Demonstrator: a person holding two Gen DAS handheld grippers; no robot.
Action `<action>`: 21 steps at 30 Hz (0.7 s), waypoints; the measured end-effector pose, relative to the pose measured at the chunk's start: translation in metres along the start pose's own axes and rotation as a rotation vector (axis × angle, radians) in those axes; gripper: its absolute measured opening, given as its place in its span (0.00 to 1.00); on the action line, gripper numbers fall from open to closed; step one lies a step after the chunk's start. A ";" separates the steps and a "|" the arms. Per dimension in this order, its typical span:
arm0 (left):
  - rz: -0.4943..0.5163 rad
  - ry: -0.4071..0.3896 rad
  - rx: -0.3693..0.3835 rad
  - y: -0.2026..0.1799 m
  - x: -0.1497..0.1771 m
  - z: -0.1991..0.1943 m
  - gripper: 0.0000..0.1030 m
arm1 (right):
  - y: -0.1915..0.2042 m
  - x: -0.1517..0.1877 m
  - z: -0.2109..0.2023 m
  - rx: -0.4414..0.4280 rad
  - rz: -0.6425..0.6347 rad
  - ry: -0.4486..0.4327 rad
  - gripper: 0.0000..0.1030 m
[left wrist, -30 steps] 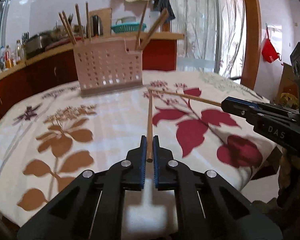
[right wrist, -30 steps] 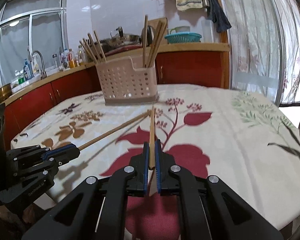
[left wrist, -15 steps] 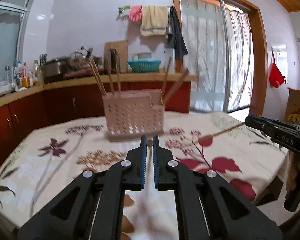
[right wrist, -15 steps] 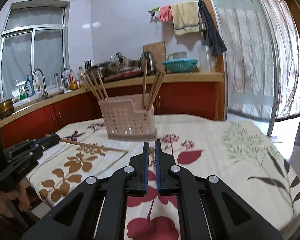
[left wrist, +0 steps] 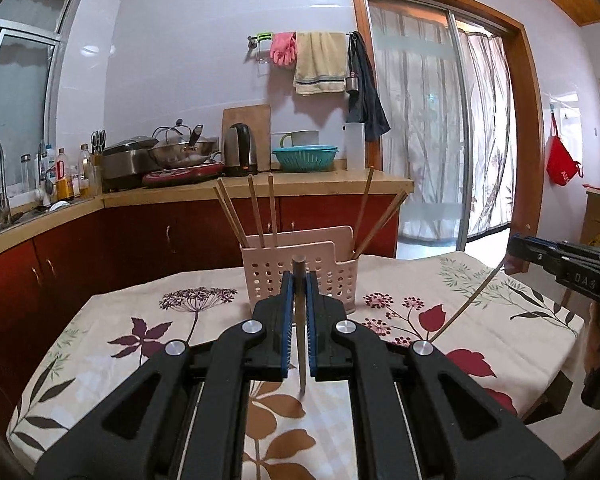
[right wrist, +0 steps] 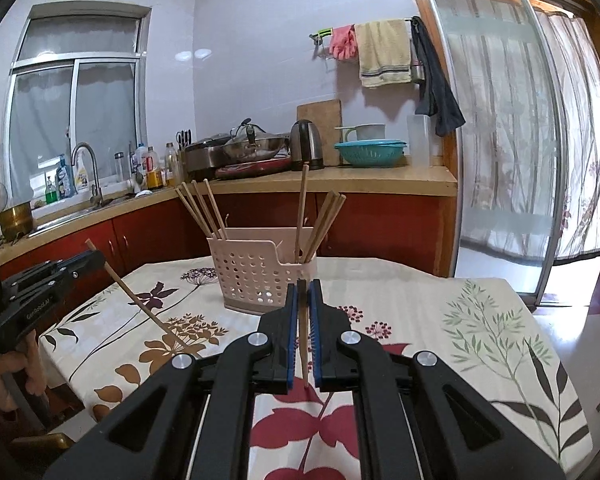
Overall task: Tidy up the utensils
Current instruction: 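Lift both held chopsticks and carry them above the beige holder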
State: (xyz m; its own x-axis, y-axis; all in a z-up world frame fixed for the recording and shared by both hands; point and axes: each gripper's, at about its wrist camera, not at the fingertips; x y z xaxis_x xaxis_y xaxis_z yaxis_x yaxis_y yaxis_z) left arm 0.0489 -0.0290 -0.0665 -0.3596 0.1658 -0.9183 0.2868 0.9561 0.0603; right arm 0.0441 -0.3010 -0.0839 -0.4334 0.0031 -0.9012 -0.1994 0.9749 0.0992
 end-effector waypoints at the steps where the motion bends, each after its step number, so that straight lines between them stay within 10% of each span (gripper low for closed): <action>1: 0.003 0.000 0.001 0.001 -0.001 0.002 0.07 | 0.001 -0.004 0.003 0.000 -0.005 0.003 0.06; 21: -0.058 -0.054 0.044 0.020 -0.038 0.011 0.07 | 0.016 -0.039 0.021 -0.029 -0.035 -0.046 0.06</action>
State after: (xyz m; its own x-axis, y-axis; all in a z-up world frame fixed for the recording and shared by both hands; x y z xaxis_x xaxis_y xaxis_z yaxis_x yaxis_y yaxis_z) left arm 0.0783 -0.0186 -0.0349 -0.3292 0.0959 -0.9394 0.3058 0.9521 -0.0100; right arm 0.0758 -0.2814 -0.0562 -0.3850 -0.0203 -0.9227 -0.2393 0.9678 0.0786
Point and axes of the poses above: each gripper's, at about its wrist camera, not at the fingertips, and z roughly the way its jaws point, y to its left, x to its underside, and after that the axes turned 8 degrees about y, right-handed
